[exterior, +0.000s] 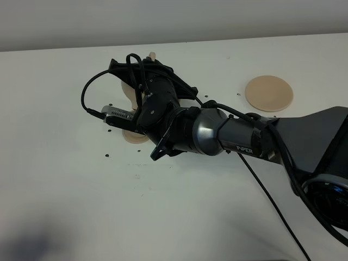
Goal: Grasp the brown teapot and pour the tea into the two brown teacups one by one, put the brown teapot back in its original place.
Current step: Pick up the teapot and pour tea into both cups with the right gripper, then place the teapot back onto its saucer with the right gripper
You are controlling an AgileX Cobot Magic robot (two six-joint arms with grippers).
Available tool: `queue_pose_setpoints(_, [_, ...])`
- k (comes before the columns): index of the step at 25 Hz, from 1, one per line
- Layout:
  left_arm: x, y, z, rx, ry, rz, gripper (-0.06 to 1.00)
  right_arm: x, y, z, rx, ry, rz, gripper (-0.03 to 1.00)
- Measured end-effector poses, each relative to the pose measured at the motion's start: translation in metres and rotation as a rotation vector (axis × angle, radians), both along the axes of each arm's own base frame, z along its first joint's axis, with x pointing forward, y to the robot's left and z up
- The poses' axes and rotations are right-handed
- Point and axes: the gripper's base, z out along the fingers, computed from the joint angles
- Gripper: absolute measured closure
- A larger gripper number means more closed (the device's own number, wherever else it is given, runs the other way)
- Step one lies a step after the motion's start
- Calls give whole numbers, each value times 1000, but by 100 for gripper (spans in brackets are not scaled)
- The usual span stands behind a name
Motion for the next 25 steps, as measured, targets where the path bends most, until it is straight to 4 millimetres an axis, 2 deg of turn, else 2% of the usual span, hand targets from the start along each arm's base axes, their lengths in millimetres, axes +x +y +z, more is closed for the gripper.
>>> queue_pose_setpoints(12, [0, 0, 0, 0, 0, 0, 35, -5, -16, -6, 122, 123, -248, 87])
queue_pose_setpoints(19, [0, 0, 0, 0, 0, 0, 35, -25, -18, 25, 284, 217, -361, 87])
queue_pose_setpoints(25, [0, 0, 0, 0, 0, 0, 35, -39, -31, 52, 447, 347, -514, 87])
